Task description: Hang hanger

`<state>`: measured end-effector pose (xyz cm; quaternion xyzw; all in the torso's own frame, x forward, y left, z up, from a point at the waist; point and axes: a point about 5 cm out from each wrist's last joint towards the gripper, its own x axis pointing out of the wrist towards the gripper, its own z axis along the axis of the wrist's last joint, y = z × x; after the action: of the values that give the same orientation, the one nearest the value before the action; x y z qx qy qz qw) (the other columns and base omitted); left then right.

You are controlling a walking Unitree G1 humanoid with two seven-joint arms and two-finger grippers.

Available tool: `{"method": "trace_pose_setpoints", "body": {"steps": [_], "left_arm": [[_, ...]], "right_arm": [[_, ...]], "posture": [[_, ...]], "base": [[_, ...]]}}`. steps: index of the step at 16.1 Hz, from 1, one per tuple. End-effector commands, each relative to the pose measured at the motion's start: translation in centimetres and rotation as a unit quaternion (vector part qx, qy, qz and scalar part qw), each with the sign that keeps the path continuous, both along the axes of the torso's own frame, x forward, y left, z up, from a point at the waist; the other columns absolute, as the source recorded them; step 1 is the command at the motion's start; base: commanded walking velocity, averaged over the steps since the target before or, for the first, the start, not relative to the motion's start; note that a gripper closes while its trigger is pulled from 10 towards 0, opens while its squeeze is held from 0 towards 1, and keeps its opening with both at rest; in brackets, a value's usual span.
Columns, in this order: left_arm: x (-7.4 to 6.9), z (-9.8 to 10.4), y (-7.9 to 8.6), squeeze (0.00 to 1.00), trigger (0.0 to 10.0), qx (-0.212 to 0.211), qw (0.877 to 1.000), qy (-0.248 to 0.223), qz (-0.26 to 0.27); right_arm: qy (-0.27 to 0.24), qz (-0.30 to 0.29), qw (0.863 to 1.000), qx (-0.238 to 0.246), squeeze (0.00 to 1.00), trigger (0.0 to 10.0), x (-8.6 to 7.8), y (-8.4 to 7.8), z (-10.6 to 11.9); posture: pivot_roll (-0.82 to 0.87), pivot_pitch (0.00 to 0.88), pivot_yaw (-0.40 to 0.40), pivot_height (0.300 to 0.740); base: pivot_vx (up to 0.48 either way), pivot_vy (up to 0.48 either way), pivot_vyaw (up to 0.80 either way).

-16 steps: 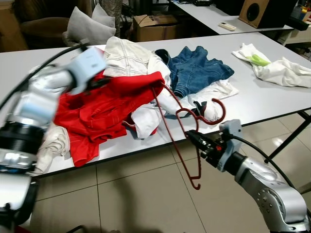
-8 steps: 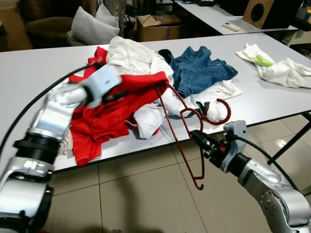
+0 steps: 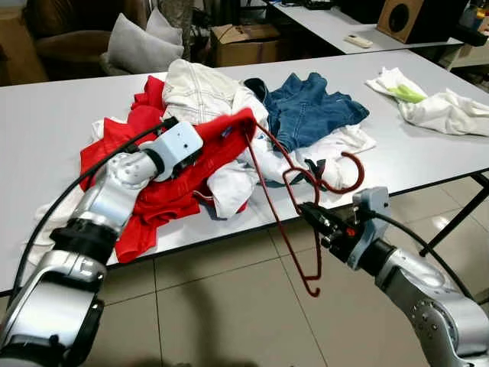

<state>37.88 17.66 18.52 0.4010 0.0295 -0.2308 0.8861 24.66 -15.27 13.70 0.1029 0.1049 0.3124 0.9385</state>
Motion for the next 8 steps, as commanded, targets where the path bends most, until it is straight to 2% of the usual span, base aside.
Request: {"method": "trace_pose_setpoints", "body": {"steps": [1, 4, 6, 8], "left_arm": [[0.3, 0.5, -0.6, 0.00, 10.0, 0.002, 1.000, -0.013, -0.004], [1.0, -0.3, -1.5, 0.00, 10.0, 0.014, 1.000, -0.021, 0.005], [1.1, -0.5, -2.2, 0.00, 10.0, -0.009, 1.000, -0.020, 0.004], [1.4, -1.0, -2.1, 0.00, 10.0, -0.007, 1.000, -0.020, 0.020]], "right_arm": [[-0.017, 0.009, 1.000, 0.006, 0.00, 10.0, 0.0, 0.0, 0.9], [-0.031, 0.039, 0.999, 0.021, 0.00, 10.0, -0.3, 0.7, 1.6], [-0.033, 0.041, 0.998, 0.022, 0.00, 10.0, -0.3, 0.6, 1.7], [-0.035, 0.042, 0.998, 0.021, 0.00, 10.0, -0.3, 0.5, 1.7]], "posture": [[-0.16, 0.000, -0.003, 0.740], [-0.16, 0.000, -0.003, 0.740], [-0.16, 0.000, -0.001, 0.740], [-0.17, 0.000, -0.001, 0.740]], "base": [[0.000, 0.000, 0.00], [0.000, 0.000, 0.00], [0.000, 0.000, 0.00], [0.000, 0.000, 0.00]]}}
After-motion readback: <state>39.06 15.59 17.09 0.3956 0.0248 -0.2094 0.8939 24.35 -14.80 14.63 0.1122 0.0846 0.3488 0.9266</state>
